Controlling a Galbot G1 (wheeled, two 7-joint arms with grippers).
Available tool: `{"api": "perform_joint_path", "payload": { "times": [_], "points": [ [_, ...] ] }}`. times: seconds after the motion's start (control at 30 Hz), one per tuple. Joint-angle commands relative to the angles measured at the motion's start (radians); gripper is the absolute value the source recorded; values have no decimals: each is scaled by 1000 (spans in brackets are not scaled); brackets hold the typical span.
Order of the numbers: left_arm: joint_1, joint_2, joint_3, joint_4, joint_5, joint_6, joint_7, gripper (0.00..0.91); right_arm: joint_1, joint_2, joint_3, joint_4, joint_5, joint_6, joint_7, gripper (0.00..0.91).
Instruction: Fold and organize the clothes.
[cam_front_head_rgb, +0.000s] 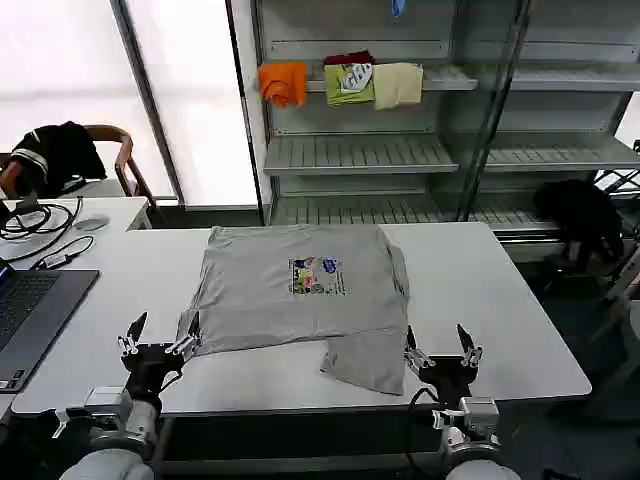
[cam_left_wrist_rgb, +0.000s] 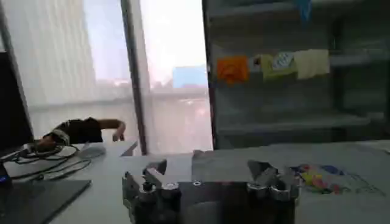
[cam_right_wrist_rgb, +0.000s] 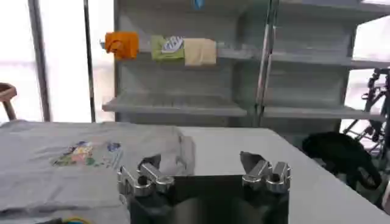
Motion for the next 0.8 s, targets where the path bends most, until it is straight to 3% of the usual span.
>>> {"api": "perform_joint_path", "payload": {
  "times": [0.03,0.3,0.8],
  "points": [
    [-14,78,-18,85,-62,74,44,907,19,2,-76,-25,-7,-54,64,907],
    [-24,99,-6,156,-58,76,63,907,14,20,-138,-53,-79,-53,71,907],
    [-60,111,-19,253,-78,62,81,907,-19,32,-156,-84,-87,-53,92,907]
  ]
}}
